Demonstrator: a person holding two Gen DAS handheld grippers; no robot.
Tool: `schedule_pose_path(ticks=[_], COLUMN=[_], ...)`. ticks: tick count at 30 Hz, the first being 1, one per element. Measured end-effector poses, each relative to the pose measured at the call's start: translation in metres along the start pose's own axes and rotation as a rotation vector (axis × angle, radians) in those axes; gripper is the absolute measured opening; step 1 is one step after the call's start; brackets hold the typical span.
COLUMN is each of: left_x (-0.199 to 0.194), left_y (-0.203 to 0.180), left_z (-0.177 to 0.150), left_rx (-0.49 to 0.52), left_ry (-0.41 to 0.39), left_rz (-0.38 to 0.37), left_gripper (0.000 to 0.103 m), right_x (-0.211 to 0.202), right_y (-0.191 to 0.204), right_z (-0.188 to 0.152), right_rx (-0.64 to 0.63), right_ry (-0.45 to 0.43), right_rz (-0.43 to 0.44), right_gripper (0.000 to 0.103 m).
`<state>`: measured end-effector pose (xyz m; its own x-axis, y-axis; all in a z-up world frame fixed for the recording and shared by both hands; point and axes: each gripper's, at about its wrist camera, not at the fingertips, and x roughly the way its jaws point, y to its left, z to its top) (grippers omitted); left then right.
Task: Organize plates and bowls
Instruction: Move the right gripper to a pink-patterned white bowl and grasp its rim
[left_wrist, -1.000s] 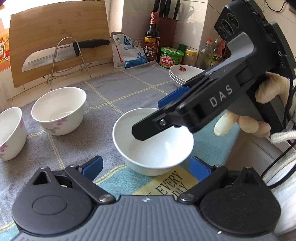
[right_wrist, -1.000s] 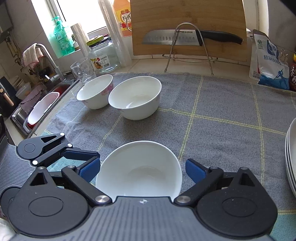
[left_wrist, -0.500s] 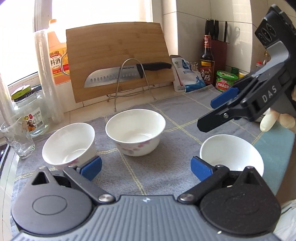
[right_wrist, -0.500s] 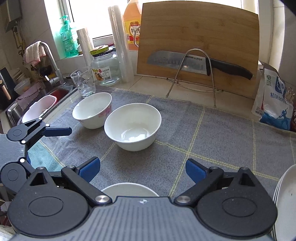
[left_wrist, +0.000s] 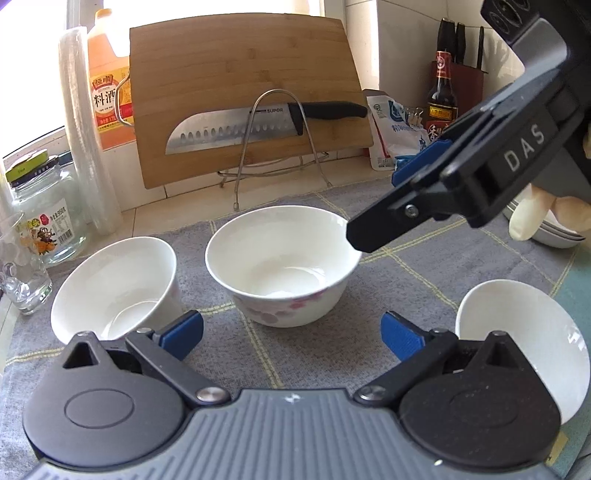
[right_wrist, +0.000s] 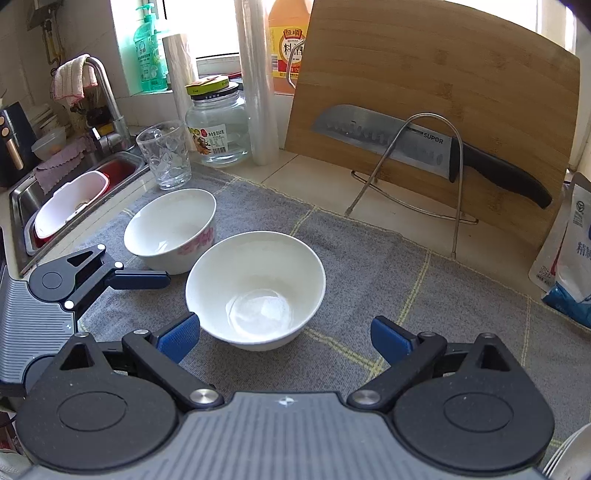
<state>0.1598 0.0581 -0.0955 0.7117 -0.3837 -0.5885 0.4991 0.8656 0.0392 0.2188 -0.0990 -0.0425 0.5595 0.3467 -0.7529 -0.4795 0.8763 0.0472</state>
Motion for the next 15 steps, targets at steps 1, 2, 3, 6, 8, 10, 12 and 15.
schedule_pose_path(ticks=[1,2,3,6,8,10,12,15], left_x=[0.002,0.005,0.008,0.015,0.018,0.021,0.022,0.024], left_y=[0.001,0.002,0.003,0.002,0.001,0.002,0.003,0.005], left_z=[0.001,0.003,0.004,0.008,0.009,0.009,0.010,0.011], left_rx=[-0.004,-0.012,-0.020,-0.026,-0.024,-0.030,-0.039,-0.050], left_ry=[0.001,0.005,0.009,0.012,0.017,0.015,0.017,0.019], left_rz=[0.002,-0.005,-0.010,-0.012,-0.015,-0.010,-0.014,-0.014], left_gripper=[0.102,0.102,0.102,0.100,0.099,0.098,0.091,0.090], right_x=[0.004,0.007,0.011,0.023,0.028,0.033,0.039,0.047], right_y=[-0.001,-0.002,-0.003,-0.005,-0.006,-0.006,-0.007,-0.010], right_z=[0.002,0.004,0.006,0.012,0.016,0.018,0.021,0.024], right_rx=[-0.002,-0.005,-0.009,-0.015,-0.019,-0.030,-0.040,-0.040], right_ry=[0.005,0.008,0.011,0.021,0.030,0.037,0.047,0.058], right_rz=[0.006,0.013,0.018,0.029,0.041,0.050,0.060,0.066], right_gripper=[0.100,0.100,0.100,0.097,0.093,0.090,0.084,0.082])
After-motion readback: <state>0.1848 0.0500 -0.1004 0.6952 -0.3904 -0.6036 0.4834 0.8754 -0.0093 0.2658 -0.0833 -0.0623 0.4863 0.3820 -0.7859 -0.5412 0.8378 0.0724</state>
